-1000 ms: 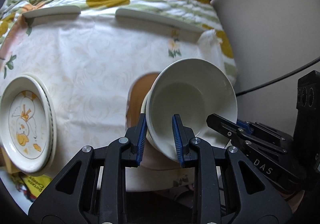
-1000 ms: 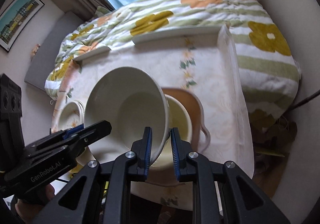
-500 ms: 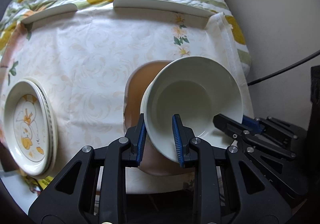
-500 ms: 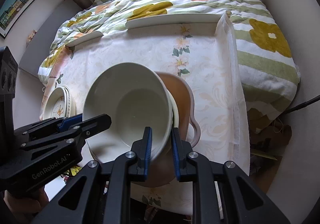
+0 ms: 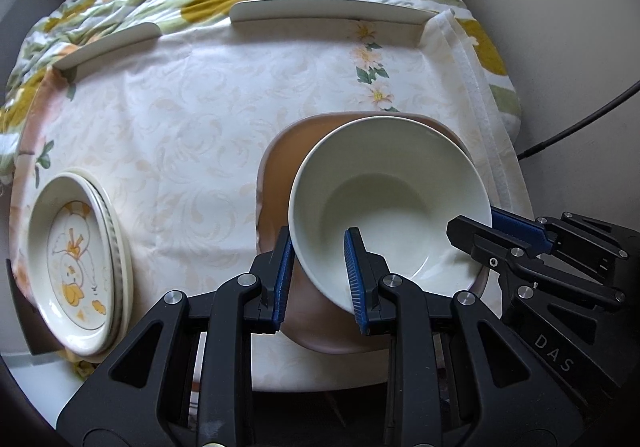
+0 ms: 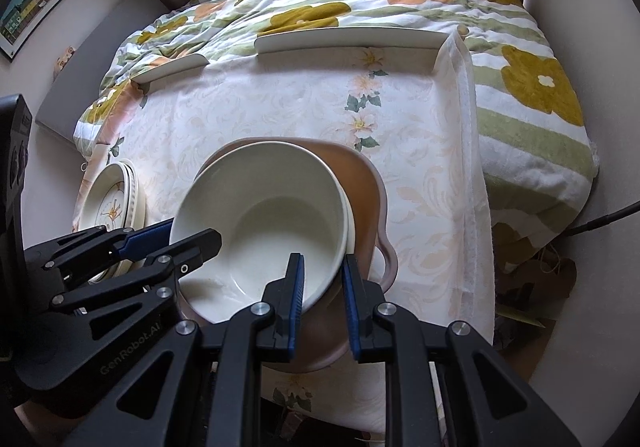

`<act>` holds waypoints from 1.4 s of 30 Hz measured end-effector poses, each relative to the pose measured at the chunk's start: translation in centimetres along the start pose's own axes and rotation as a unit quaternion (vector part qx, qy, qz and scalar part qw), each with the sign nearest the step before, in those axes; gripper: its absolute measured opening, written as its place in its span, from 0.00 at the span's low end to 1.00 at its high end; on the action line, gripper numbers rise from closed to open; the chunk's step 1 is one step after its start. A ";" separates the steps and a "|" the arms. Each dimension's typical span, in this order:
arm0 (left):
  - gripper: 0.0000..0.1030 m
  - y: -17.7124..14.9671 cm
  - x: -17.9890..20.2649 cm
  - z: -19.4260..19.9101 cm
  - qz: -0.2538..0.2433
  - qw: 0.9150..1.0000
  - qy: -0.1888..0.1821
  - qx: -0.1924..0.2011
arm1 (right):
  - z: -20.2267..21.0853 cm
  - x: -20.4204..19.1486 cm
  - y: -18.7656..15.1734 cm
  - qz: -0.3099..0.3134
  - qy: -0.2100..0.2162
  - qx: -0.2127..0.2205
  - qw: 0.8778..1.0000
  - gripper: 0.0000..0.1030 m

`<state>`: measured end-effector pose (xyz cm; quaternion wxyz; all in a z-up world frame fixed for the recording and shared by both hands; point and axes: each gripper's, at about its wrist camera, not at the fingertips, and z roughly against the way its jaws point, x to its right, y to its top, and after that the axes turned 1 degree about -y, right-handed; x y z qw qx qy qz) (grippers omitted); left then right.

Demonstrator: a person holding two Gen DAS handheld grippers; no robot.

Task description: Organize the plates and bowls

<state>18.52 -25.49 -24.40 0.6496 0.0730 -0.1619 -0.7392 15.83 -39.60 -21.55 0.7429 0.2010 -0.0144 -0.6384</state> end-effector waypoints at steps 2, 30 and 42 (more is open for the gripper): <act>0.22 0.0 0.1 0.0 -0.001 1.000 0.001 0.001 | 0.0 0.0 0.0 0.001 0.000 0.000 1.000 0.17; 1.00 -3.1 -3.4 9.8 -0.043 0.987 0.010 0.156 | 8.2 0.1 -2.9 -0.027 0.001 0.103 0.994 0.80; 1.00 -4.4 -5.4 7.6 -0.075 0.995 -0.002 0.072 | 7.2 0.2 -5.2 0.001 -0.094 0.046 0.994 0.92</act>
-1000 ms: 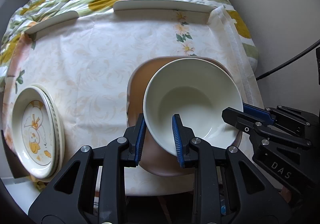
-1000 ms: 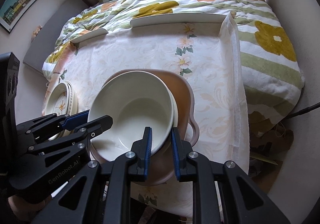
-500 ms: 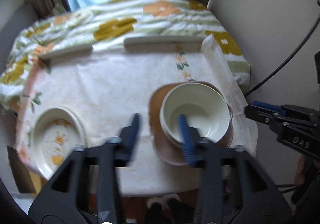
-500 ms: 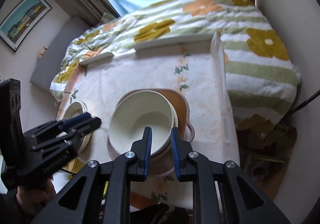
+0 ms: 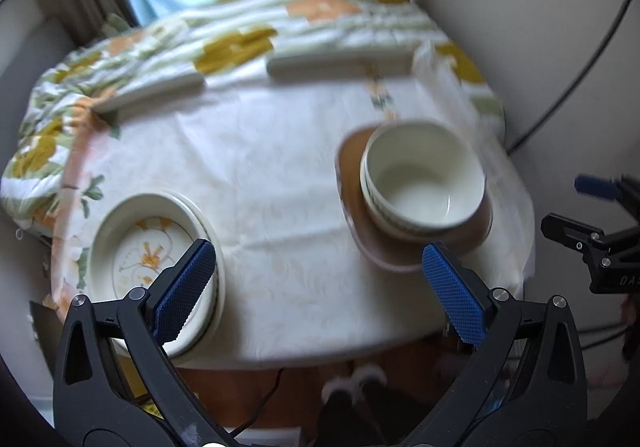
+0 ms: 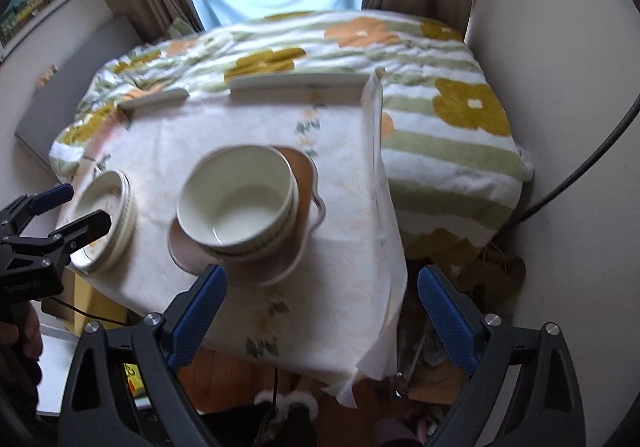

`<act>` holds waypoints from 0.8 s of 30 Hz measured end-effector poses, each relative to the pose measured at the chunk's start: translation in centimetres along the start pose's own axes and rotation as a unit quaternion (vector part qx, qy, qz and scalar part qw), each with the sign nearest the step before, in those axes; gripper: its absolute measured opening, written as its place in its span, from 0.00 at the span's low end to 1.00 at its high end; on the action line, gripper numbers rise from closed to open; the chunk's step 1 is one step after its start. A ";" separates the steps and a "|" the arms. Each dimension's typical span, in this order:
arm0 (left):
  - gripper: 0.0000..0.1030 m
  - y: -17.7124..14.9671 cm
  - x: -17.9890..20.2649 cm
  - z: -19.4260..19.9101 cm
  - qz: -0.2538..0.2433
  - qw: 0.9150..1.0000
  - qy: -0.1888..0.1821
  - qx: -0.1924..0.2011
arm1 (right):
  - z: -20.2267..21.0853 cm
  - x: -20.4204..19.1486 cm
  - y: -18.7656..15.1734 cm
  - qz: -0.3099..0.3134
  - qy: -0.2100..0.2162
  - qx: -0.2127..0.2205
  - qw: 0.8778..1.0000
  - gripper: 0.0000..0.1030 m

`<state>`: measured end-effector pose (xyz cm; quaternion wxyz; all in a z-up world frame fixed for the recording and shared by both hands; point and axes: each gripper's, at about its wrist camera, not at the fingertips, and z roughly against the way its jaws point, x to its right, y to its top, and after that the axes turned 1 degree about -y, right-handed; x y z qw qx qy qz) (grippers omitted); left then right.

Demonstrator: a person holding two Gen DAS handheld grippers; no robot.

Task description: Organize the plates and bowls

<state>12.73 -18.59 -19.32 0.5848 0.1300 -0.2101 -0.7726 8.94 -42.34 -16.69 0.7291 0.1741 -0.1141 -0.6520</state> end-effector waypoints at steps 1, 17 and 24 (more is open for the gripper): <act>1.00 0.1 0.0 -0.5 -0.006 1.000 -0.007 -0.009 | -0.7 0.0 0.2 0.009 -0.004 -0.019 1.000 0.92; 0.71 1.9 0.3 -11.3 -0.031 0.978 -0.063 -0.196 | -10.7 -0.4 3.6 0.052 0.039 -0.186 0.980 0.53; 0.30 2.1 1.2 -13.5 -0.028 0.972 -0.091 -0.213 | -13.2 -0.7 3.6 0.042 0.077 -0.203 0.975 0.28</act>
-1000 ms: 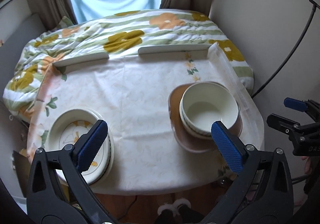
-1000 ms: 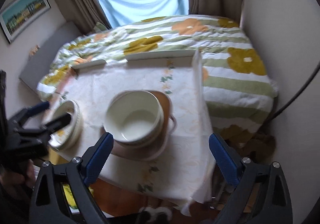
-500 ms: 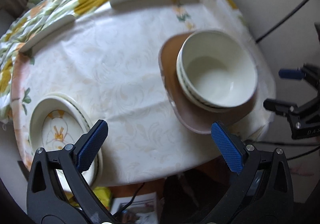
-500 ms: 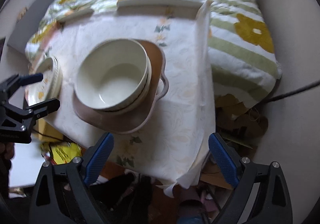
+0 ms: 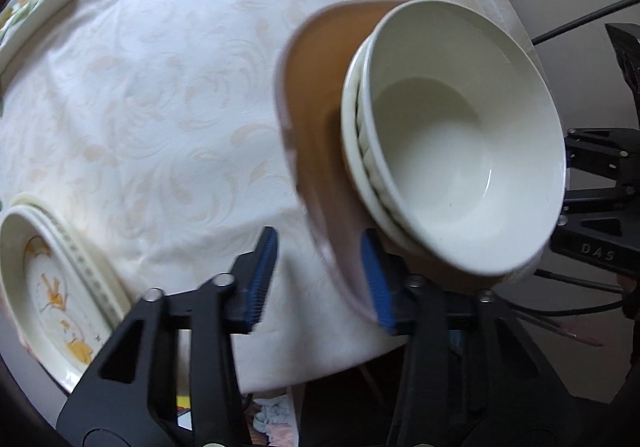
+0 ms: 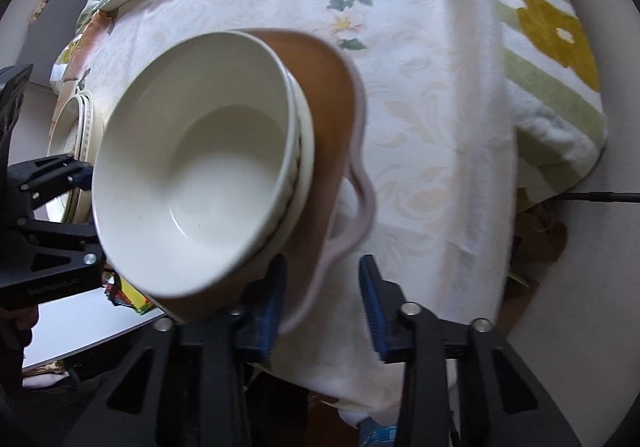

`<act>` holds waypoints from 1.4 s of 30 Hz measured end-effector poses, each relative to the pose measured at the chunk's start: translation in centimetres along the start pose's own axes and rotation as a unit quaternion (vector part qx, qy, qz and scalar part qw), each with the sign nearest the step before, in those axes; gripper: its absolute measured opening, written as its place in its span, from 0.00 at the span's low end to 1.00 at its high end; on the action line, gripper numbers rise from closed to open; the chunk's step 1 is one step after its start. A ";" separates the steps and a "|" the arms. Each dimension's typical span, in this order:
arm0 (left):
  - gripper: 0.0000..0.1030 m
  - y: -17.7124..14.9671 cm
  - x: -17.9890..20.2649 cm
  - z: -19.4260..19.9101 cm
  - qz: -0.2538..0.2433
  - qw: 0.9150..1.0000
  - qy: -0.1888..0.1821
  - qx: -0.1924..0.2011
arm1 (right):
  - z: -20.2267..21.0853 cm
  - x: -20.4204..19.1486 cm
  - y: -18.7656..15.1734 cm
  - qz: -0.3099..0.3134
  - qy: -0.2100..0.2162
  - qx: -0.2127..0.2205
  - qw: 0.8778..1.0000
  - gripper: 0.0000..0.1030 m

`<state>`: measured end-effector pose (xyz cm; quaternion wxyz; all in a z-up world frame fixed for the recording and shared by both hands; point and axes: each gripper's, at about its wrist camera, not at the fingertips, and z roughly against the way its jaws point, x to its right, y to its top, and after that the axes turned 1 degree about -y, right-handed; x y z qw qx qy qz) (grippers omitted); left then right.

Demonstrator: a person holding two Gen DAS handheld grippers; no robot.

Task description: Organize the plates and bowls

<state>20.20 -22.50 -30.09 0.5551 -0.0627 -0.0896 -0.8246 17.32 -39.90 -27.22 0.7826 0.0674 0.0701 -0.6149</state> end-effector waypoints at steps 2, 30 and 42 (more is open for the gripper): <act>0.24 0.1 0.1 -0.4 0.000 1.000 -0.007 0.000 | -0.6 -0.2 0.0 -0.001 0.013 0.000 1.000 0.23; 0.13 -2.8 3.1 3.9 -0.028 0.995 0.027 0.091 | 2.5 -0.6 -1.7 0.086 -0.016 0.084 0.993 0.13; 0.13 -7.6 -1.3 11.2 0.014 0.990 0.035 0.135 | 7.6 -8.1 -0.5 0.157 -0.042 0.117 0.980 0.13</act>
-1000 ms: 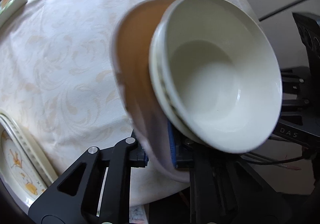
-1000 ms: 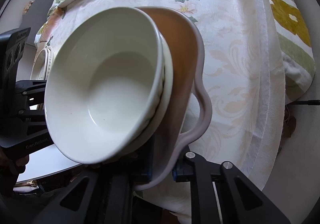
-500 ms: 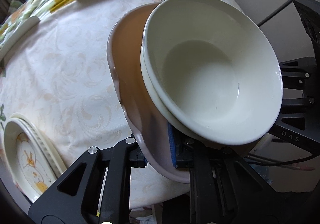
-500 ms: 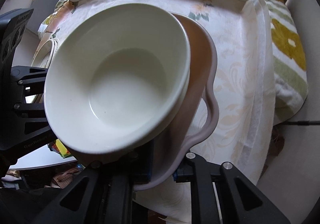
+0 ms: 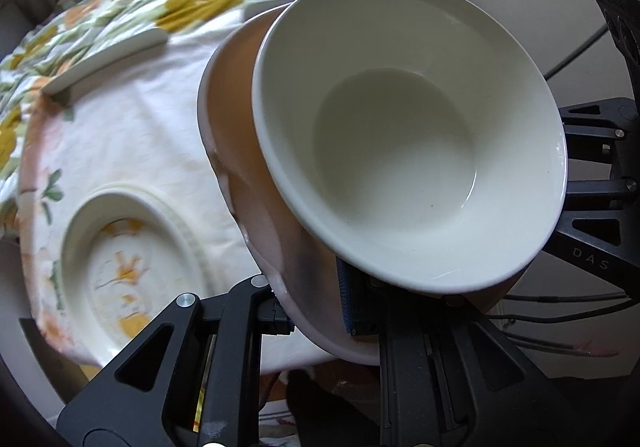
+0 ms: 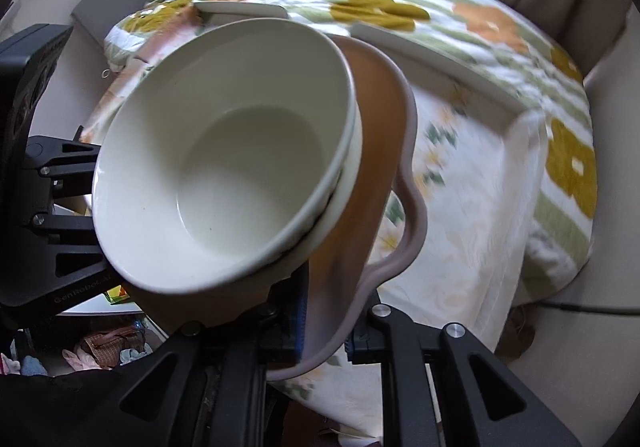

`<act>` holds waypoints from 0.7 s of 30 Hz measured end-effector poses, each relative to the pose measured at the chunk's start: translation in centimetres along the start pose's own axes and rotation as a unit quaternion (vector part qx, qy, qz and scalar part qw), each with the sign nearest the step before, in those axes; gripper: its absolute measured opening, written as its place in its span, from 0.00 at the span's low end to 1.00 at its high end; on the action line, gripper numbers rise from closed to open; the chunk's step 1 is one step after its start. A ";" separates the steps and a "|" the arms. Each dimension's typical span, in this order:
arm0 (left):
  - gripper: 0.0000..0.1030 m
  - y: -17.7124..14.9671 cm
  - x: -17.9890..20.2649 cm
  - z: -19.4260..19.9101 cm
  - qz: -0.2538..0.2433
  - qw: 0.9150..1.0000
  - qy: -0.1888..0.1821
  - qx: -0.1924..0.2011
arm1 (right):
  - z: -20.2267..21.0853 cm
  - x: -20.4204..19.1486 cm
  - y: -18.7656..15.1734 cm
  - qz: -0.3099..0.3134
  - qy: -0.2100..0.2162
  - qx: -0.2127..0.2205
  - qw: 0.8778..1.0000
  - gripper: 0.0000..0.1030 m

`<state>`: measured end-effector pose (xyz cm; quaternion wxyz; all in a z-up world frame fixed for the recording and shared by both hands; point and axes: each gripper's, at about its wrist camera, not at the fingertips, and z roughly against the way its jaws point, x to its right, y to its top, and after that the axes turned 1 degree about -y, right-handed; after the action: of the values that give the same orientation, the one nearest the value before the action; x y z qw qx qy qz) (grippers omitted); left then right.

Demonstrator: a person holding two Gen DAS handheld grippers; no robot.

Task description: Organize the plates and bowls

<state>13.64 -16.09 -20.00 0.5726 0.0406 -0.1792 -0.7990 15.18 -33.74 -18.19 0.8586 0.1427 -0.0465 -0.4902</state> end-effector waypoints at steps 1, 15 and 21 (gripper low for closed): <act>0.13 -0.3 -1.0 0.7 0.001 1.000 0.002 0.003 | 0.1 -0.8 0.5 0.004 -0.001 0.002 1.000 0.13; 0.13 -3.8 -15.1 3.7 -0.024 0.999 0.017 -0.017 | -4.0 -14.4 7.0 -0.021 0.011 0.012 1.000 0.13; 0.13 -5.1 -19.4 1.8 -0.028 0.999 0.011 -0.036 | -6.7 -18.0 7.8 -0.042 0.013 0.004 0.999 0.13</act>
<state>15.14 3.78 -22.70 0.5529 0.0339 -0.1424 -0.8203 13.84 -13.28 -21.27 0.8372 0.1542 -0.0309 -0.5238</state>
